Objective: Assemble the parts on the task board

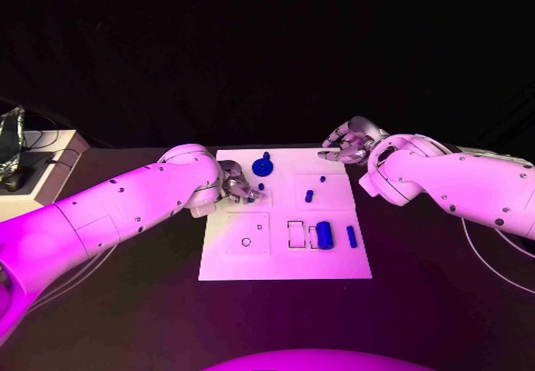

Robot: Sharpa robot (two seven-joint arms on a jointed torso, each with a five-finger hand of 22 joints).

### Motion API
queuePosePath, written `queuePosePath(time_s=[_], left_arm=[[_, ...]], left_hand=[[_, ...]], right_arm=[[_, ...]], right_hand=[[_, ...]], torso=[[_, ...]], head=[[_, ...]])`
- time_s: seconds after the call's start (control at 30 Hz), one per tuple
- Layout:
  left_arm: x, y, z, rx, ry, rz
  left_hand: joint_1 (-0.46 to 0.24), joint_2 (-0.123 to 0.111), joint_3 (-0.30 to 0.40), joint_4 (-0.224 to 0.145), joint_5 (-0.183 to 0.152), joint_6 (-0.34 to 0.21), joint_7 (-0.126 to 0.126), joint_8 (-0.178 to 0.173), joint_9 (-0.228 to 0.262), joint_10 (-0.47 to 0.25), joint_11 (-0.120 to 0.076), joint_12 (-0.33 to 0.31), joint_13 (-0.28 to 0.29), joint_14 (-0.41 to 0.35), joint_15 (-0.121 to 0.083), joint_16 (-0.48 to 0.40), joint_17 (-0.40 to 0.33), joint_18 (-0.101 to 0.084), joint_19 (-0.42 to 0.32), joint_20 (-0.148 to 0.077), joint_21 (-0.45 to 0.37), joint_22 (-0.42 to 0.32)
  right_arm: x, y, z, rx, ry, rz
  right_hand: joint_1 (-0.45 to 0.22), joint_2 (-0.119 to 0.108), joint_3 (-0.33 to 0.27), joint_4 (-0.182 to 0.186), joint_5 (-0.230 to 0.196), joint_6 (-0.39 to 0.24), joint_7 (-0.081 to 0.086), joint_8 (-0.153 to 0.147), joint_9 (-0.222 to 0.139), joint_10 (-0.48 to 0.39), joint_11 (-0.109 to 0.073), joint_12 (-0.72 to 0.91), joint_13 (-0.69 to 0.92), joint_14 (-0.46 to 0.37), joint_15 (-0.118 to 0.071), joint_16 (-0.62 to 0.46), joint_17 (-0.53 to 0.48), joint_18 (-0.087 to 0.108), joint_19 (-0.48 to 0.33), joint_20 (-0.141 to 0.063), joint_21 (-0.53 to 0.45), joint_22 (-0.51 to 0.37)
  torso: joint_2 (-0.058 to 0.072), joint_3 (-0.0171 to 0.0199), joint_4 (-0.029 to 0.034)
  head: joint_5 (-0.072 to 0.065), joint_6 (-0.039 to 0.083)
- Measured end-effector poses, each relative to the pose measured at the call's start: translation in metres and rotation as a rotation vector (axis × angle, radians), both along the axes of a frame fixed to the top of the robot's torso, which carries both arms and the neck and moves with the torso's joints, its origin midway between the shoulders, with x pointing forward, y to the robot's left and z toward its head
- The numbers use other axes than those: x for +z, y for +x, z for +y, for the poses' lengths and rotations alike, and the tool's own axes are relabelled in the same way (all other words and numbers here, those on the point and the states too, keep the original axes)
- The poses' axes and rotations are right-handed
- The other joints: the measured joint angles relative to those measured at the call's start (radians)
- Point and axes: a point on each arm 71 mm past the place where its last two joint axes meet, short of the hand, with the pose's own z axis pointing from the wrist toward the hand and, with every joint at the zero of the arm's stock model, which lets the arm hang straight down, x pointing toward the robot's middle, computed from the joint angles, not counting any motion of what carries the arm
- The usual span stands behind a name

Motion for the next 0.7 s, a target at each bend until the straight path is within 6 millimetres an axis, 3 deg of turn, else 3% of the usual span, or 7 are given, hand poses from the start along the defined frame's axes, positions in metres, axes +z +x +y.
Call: queuePosePath(time_s=[0.07, 0.43, 0.7], left_arm=[[0.000, -0.001, 0.000, 0.000, -0.002, -0.001], [0.006, -0.002, 0.006, 0.006, -0.018, -0.013], [0.027, -0.001, 0.010, 0.019, -0.080, -0.042]], left_hand=[[0.001, 0.001, -0.009, 0.002, -0.015, 0.000, 0.000, 0.000, 0.000, 0.000, 0.000, 0.000, -0.001, 0.000, 0.000, 0.000, 0.000, 0.000, 0.000, 0.000, -0.003, 0.000], [0.001, 0.001, -0.019, 0.000, -0.025, 0.000, 0.000, 0.000, 0.002, 0.000, 0.000, 0.000, -0.004, 0.000, 0.000, 0.000, 0.000, 0.000, 0.000, 0.000, -0.003, 0.000], [0.008, 0.008, -0.031, -0.001, -0.031, 0.000, 0.000, -0.004, 0.004, -0.011, 0.004, -0.012, -0.019, 0.000, 0.000, -0.004, 0.000, 0.000, -0.006, -0.006, -0.009, 0.000]], right_arm=[[0.000, 0.000, 0.000, 0.000, 0.000, 0.000], [-0.002, -0.001, -0.002, -0.003, -0.001, 0.003], [-0.003, -0.001, -0.004, -0.007, -0.001, 0.004]], right_hand=[[0.000, 0.000, 0.000, 0.000, 0.000, 0.000, 0.000, 0.000, 0.000, 0.000, 0.000, 0.000, 0.000, 0.000, 0.000, 0.000, 0.000, 0.000, 0.000, 0.000, 0.000, 0.000], [0.000, 0.000, 0.000, 0.000, 0.000, 0.000, 0.000, 0.000, 0.000, 0.000, 0.000, 0.000, 0.000, 0.000, 0.000, 0.000, 0.000, 0.000, 0.000, 0.000, 0.000, 0.000], [0.000, 0.000, 0.000, 0.000, 0.000, 0.000, 0.000, 0.000, 0.000, 0.000, 0.000, 0.000, 0.000, 0.000, 0.000, 0.000, 0.001, 0.000, 0.000, 0.000, 0.000, 0.000]], torso=[[0.000, -0.0001, 0.0001], [-0.001, -0.0001, 0.0004], [-0.001, 0.0001, 0.0004]], head=[[0.000, 0.000], [0.000, 0.002], [0.001, 0.008]])
